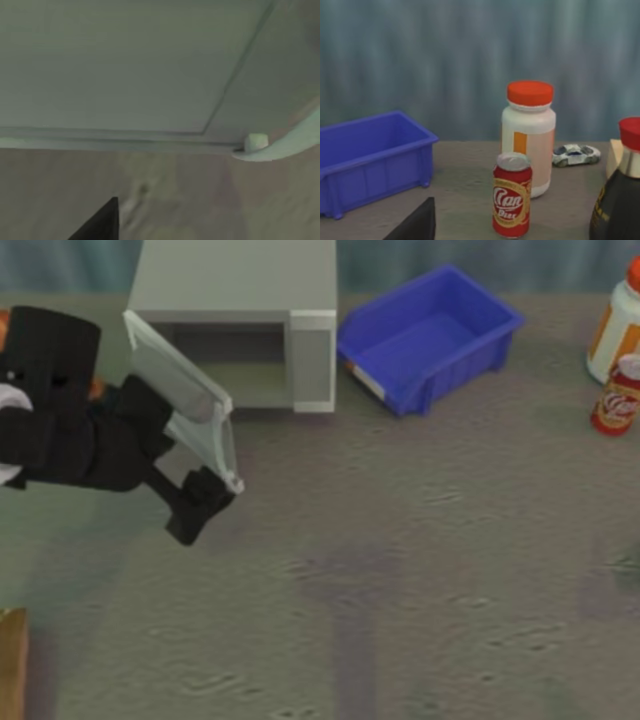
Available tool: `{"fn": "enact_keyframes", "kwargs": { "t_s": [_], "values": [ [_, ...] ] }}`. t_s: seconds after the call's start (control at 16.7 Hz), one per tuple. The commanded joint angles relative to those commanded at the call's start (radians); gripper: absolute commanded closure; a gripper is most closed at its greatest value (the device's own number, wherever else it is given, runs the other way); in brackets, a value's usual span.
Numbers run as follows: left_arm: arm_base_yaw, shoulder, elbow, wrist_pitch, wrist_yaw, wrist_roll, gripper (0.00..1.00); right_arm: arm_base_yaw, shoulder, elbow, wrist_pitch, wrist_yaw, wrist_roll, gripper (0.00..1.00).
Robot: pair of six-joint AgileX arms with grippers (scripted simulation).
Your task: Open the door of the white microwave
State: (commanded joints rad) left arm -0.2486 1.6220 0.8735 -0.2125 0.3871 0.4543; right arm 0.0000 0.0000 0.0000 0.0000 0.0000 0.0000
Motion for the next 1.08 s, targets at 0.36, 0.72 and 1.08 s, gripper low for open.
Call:
{"fn": "enact_keyframes", "kwargs": {
  "t_s": [0.36, 0.72, 1.08],
  "values": [
    [-0.017, -0.211, -0.037, -0.159, -0.019, -0.031, 0.00, 0.000, 0.000, 0.000, 0.000, 0.000, 0.000, 0.00],
    [-0.015, -0.234, -0.035, -0.182, -0.020, -0.035, 0.00, 0.000, 0.000, 0.000, 0.000, 0.000, 0.000, 0.00],
    [-0.071, -0.058, 0.189, -0.400, -0.114, -0.254, 0.00, 0.000, 0.000, 0.000, 0.000, 0.000, 0.000, 0.00]
  ]
}}
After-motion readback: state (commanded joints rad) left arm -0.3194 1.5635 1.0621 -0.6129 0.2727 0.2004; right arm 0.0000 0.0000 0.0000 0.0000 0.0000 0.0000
